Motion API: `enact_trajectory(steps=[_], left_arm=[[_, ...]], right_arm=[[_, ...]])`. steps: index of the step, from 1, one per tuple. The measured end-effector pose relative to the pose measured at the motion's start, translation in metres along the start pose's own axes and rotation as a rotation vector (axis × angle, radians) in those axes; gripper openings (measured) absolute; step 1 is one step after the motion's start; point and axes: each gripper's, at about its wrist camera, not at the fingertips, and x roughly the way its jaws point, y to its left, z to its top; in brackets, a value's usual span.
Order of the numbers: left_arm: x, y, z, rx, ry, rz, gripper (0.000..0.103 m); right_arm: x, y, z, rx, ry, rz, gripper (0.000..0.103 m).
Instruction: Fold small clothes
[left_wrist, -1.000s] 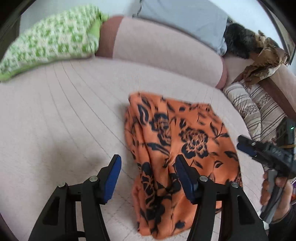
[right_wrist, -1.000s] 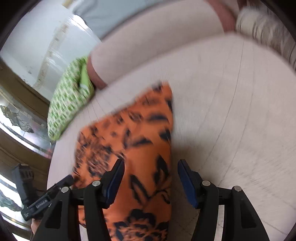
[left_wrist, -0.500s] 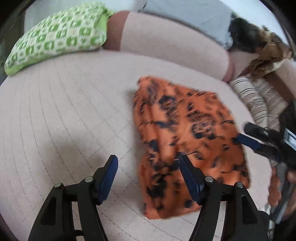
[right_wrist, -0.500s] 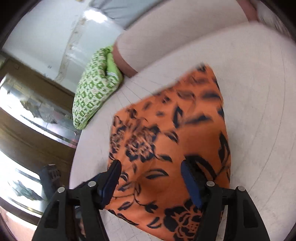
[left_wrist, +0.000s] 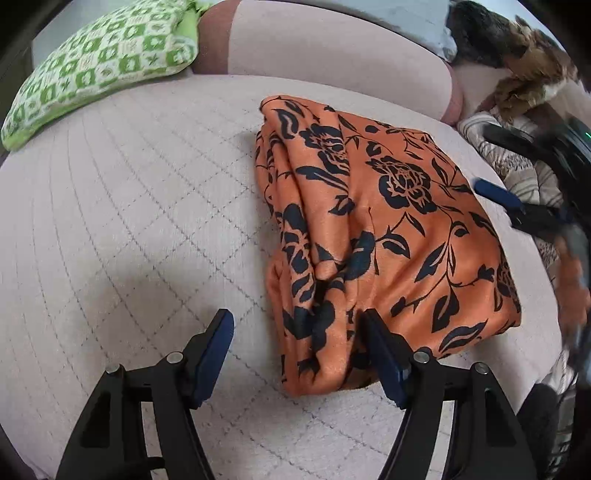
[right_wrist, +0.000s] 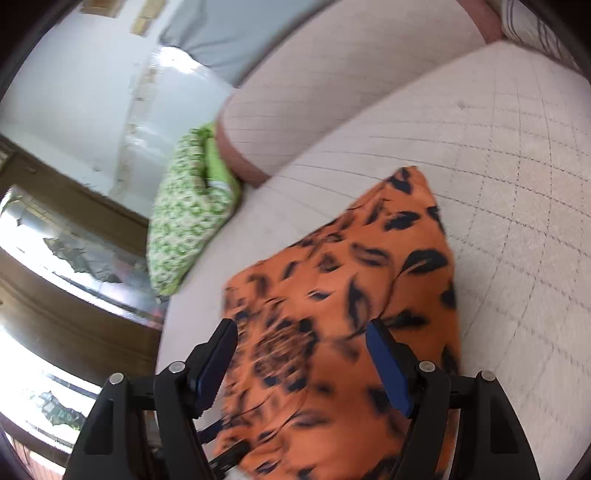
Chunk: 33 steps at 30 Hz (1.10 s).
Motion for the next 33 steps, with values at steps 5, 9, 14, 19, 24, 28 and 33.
enact_trajectory(steps=[5, 9, 14, 19, 24, 28, 33], left_arm=[[-0.024, -0.009, -0.011, 0.002, -0.024, 0.026, 0.073], [-0.049, -0.008, -0.016, 0.034, -0.078, 0.058, 0.073], [-0.067, -0.004, -0.024, 0.013, -0.09, 0.072, 0.073], [-0.087, -0.005, -0.03, 0.02, -0.124, 0.077, 0.073], [-0.104, -0.007, -0.036, 0.003, -0.16, 0.098, 0.079], [-0.115, -0.009, -0.046, 0.025, -0.173, 0.116, 0.079], [-0.127, -0.003, -0.058, -0.006, -0.248, 0.163, 0.087]], right_arm=[[0.011, -0.005, -0.038, -0.037, 0.1, -0.111, 0.079], [-0.019, 0.022, -0.042, -0.077, 0.033, -0.111, 0.08], [-0.017, 0.03, -0.065, -0.112, 0.07, -0.116, 0.082], [-0.019, 0.014, -0.075, -0.03, 0.084, -0.166, 0.082], [-0.034, 0.04, -0.084, -0.148, 0.039, -0.164, 0.092], [-0.013, 0.009, -0.09, -0.038, 0.082, -0.214, 0.094], [-0.07, 0.074, -0.098, -0.189, -0.079, -0.244, 0.094]])
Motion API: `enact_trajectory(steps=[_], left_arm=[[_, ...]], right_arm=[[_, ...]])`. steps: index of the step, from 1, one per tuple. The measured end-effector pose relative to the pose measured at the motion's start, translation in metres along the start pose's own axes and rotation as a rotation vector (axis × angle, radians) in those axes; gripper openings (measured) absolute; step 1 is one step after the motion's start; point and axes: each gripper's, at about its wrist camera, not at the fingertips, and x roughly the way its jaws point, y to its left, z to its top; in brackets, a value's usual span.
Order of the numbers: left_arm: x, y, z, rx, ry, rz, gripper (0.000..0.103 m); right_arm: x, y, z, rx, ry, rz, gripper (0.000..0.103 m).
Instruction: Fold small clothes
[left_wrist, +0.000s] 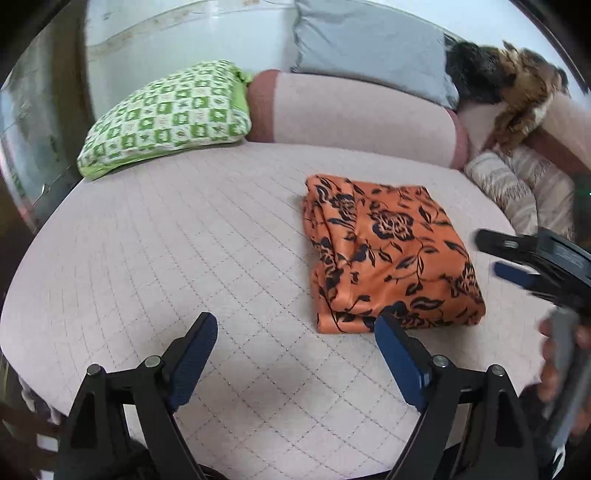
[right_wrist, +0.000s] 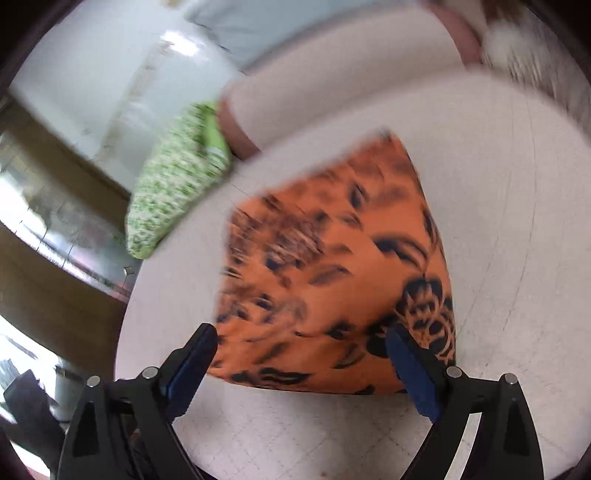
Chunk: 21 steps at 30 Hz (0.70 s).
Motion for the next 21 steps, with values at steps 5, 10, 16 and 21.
enact_trajectory(steps=[5, 10, 16, 21], left_arm=[[-0.008, -0.007, 0.003, -0.04, -0.021, 0.017, 0.087], [-0.005, -0.022, 0.002, -0.02, 0.011, 0.023, 0.088], [-0.011, -0.042, 0.001, 0.033, 0.009, 0.026, 0.088], [-0.023, -0.044, 0.006, 0.037, -0.019, 0.047, 0.088]], right_arm=[[-0.042, 0.027, -0.031, -0.152, -0.045, -0.193, 0.096], [-0.045, 0.023, -0.067, -0.229, 0.076, -0.366, 0.103], [-0.061, 0.026, -0.072, -0.246, 0.045, -0.422, 0.103], [-0.076, 0.04, -0.062, -0.264, -0.043, -0.449, 0.103]])
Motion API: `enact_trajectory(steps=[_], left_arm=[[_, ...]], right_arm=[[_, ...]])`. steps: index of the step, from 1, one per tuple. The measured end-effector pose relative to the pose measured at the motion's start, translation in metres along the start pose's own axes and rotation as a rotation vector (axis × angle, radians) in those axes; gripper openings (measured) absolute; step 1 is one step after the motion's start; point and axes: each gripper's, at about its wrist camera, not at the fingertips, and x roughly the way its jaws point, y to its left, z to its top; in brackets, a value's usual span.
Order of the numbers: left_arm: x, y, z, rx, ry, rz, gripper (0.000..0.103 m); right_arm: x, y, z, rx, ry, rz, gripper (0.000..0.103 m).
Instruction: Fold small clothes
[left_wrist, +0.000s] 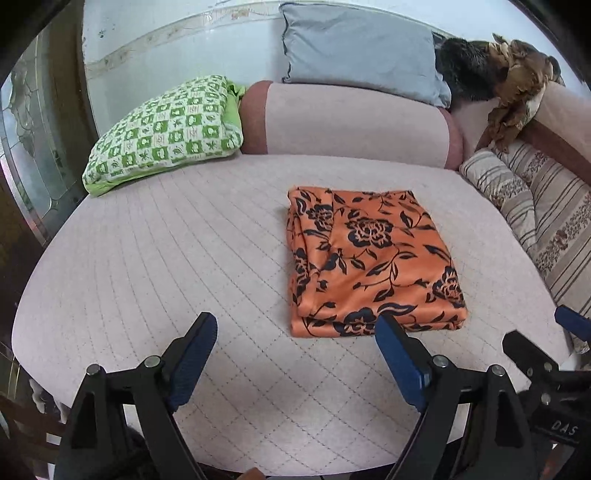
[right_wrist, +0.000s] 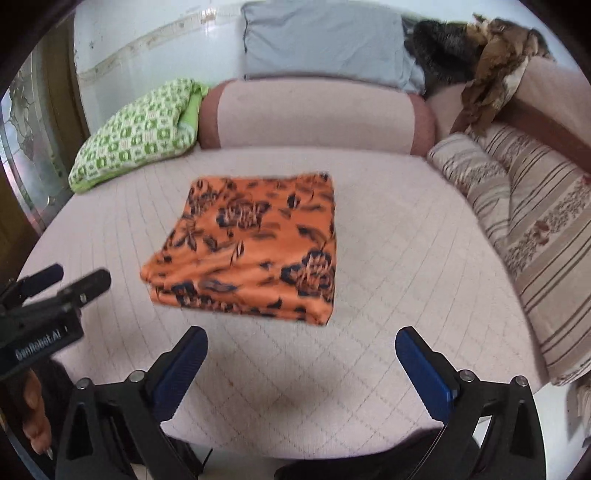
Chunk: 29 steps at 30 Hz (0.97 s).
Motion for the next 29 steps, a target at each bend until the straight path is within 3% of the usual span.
enact_trajectory(steps=[3, 6, 29], left_arm=[[-0.003, 0.0, 0.004, -0.011, 0.001, -0.003, 0.088], [-0.006, -0.002, 0.006, -0.011, -0.006, -0.001, 0.098], [-0.01, -0.019, 0.023, 0.015, -0.03, -0.042, 0.1]], right_arm=[[0.001, 0.002, 0.005, -0.006, -0.002, -0.015, 0.103], [0.007, 0.005, 0.004, -0.023, 0.016, -0.003, 0.103], [0.005, 0.006, 0.012, -0.041, 0.008, 0.005, 0.103]])
